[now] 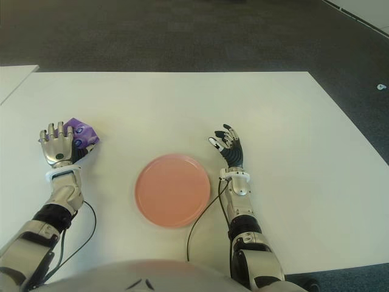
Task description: Put the tissue paper into the plate.
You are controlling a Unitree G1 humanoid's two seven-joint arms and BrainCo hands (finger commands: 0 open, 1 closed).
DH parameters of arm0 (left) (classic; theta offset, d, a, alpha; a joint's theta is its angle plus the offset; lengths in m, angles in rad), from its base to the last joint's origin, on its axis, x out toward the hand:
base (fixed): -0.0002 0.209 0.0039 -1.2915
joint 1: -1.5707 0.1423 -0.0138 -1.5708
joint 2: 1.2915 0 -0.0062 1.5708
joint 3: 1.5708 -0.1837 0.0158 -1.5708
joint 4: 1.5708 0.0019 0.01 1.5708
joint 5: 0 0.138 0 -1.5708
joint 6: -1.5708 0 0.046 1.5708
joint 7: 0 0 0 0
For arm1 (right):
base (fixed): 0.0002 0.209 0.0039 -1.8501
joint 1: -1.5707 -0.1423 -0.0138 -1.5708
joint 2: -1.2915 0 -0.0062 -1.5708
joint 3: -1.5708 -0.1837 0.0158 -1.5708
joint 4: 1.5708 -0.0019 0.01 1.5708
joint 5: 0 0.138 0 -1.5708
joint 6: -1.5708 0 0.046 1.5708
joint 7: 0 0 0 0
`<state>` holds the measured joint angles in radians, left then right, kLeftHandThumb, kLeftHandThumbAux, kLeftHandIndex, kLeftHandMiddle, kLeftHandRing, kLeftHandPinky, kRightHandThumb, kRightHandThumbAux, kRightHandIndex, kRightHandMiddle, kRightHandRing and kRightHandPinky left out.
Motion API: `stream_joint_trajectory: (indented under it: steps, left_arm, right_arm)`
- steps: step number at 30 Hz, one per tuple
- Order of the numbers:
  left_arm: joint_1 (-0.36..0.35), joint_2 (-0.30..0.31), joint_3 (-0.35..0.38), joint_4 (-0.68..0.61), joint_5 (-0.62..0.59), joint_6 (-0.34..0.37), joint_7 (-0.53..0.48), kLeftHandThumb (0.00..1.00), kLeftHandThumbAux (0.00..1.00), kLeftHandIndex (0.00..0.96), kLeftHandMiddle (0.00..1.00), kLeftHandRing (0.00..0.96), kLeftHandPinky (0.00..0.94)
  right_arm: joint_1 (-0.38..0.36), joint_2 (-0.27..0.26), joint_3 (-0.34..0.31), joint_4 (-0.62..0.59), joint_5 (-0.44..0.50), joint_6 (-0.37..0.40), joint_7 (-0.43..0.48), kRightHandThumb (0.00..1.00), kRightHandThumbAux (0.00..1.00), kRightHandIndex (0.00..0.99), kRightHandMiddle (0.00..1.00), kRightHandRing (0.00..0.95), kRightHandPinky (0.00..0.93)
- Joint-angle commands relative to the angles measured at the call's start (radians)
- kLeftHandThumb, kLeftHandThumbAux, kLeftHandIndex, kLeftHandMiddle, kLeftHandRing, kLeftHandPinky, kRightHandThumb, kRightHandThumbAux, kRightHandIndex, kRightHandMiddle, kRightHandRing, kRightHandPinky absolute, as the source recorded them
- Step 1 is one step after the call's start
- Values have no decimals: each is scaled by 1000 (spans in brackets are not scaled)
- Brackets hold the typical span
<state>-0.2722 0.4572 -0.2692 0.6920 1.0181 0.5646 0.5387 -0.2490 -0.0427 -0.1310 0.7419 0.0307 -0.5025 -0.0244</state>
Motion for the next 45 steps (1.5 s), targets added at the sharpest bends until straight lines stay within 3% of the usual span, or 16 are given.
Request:
stream_joint_trajectory:
  steps: [1, 20, 25, 32, 37, 41, 42, 45]
  left_arm:
    - [2, -8, -34, 95, -34, -22, 2, 380, 310, 204, 92, 26, 9]
    - [-80, -20, -80, 316, -105, -119, 199, 411, 321, 250, 161, 103, 116]
    - [-94, -24, -93, 344, -121, -128, 203, 407, 318, 260, 177, 118, 123]
    - [-104, -31, -109, 359, -142, -126, 183, 396, 325, 265, 218, 174, 214]
    - [-111, -38, -116, 364, -157, -124, 190, 446, 332, 281, 317, 297, 356]
    - [-122, -45, -117, 376, -165, -119, 204, 532, 326, 309, 461, 469, 524]
    - [-124, -47, -116, 379, -166, -118, 208, 566, 326, 321, 494, 503, 553]
    - [-135, -55, -119, 400, -166, -114, 230, 620, 331, 339, 544, 548, 591]
  right_arm:
    - [65, 6, -2, 16, 3, 57, -8, 669, 681, 158, 365, 293, 148]
    - [64, 8, -22, 8, 27, 64, 4, 692, 698, 154, 361, 285, 121]
    - [63, 7, -25, 9, 30, 63, 13, 706, 706, 152, 370, 284, 108]
    - [61, 6, -30, 9, 35, 74, 22, 728, 698, 155, 368, 284, 93]
    - [66, 9, -34, -3, 36, 80, 20, 730, 682, 161, 368, 283, 93]
    - [68, 12, -36, -10, 39, 81, 19, 738, 676, 164, 367, 285, 100]
    - [69, 12, -36, -11, 40, 81, 19, 813, 662, 168, 404, 289, 105]
    - [73, 13, -37, -19, 43, 82, 21, 902, 646, 173, 448, 295, 109]
